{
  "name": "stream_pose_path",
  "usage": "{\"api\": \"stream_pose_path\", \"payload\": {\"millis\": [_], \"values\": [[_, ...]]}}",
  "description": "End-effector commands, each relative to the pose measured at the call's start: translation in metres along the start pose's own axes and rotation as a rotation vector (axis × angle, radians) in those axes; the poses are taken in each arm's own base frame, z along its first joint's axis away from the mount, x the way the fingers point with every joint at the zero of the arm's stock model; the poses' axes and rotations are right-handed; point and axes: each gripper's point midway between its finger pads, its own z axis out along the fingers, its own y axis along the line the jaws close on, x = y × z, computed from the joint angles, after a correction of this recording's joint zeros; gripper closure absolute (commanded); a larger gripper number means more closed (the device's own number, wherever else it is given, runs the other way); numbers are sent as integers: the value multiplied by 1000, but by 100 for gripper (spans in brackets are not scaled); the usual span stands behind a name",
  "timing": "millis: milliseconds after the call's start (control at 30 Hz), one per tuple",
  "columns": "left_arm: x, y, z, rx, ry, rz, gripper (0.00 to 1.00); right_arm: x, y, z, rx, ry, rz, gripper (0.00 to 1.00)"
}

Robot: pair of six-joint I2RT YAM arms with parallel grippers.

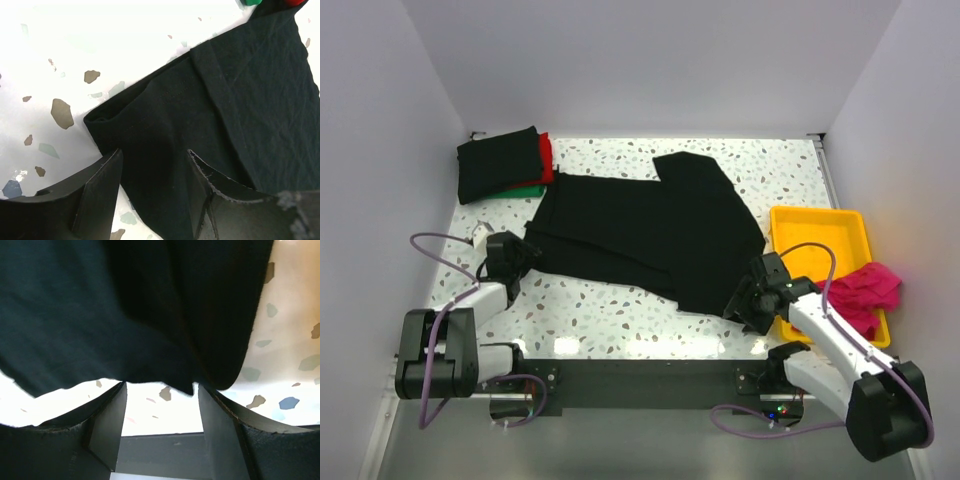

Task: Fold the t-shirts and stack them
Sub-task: Fold the tshirt

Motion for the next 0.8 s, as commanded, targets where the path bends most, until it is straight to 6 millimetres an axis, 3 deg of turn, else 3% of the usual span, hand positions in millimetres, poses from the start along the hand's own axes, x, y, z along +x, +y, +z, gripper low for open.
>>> {"api": "stream_pose_path", "payload": {"millis": [0, 233, 400, 433, 533, 600, 767], "values": [[-20, -12, 5, 26, -74, 22, 45, -9, 0, 10, 15, -45, 16, 38], [-24, -14, 10, 18, -84, 33, 57, -55, 10, 5, 71, -207, -31, 42], [-35, -22, 12, 25, -113, 35, 77, -81, 24, -2, 83, -287, -76, 64], [-39, -26, 12, 34, -119, 33, 82, -82, 23, 0, 95, -282, -89, 66], [-43, -34, 12, 50, -125, 29, 98, -83, 28, -2, 88, -264, -115, 87], [-44, -35, 11, 43, -116, 29, 100, -83, 29, -3, 92, -253, -125, 97], [-47, -28, 2, -3, -114, 24, 100, -84, 32, -11, 81, -257, -149, 100]]}}
